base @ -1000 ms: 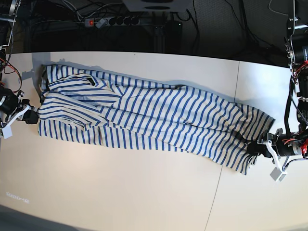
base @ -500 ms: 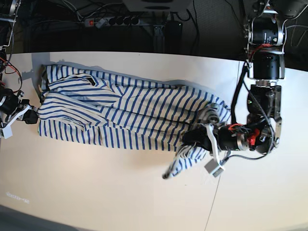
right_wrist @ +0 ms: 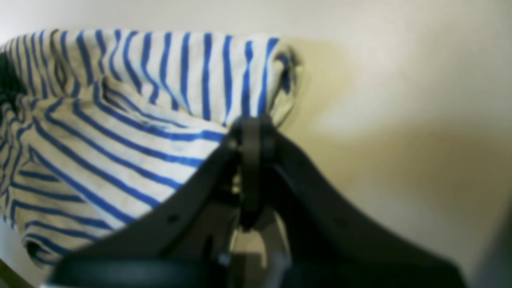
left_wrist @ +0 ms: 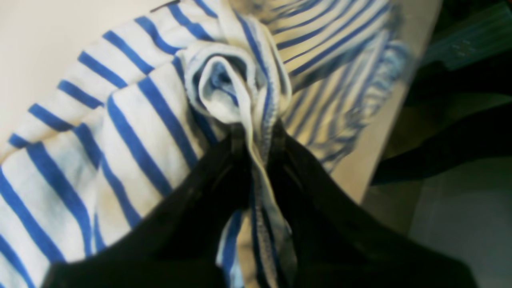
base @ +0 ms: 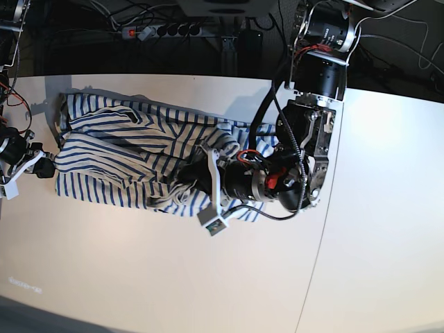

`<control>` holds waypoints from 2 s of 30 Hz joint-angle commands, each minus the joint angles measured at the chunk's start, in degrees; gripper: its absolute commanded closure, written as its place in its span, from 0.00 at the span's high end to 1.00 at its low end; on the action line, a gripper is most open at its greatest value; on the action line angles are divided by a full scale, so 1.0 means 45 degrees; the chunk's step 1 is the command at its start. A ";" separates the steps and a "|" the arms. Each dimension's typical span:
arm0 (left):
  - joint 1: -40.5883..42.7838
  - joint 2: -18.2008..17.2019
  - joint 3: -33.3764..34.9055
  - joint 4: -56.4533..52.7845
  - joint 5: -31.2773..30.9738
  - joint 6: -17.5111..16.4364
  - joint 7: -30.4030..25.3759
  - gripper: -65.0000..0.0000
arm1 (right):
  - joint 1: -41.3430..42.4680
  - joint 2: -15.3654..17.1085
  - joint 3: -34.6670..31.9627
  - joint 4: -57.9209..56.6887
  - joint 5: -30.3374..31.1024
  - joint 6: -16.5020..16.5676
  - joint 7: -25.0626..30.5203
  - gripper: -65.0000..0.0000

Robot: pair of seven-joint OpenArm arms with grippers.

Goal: Fold the T-shirt properly

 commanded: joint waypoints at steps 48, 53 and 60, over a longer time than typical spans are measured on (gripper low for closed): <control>0.0034 -0.1292 -0.0933 -0.0083 -0.0325 0.0204 -0.2467 0.19 | 0.0141 0.2045 0.0131 -0.0015 0.0418 0.0782 -0.0457 0.69; 0.0126 -0.1846 -0.0933 -0.0083 -0.0379 0.0209 -0.2511 0.29 | 0.0097 0.2215 0.0107 -0.0194 0.2647 0.0792 -0.2948 0.68; 0.0160 -0.1875 -0.0933 -0.0083 -0.0369 0.0204 -0.2506 0.29 | 0.0112 0.1987 -0.0680 -0.1569 0.3439 0.0811 -0.3230 0.68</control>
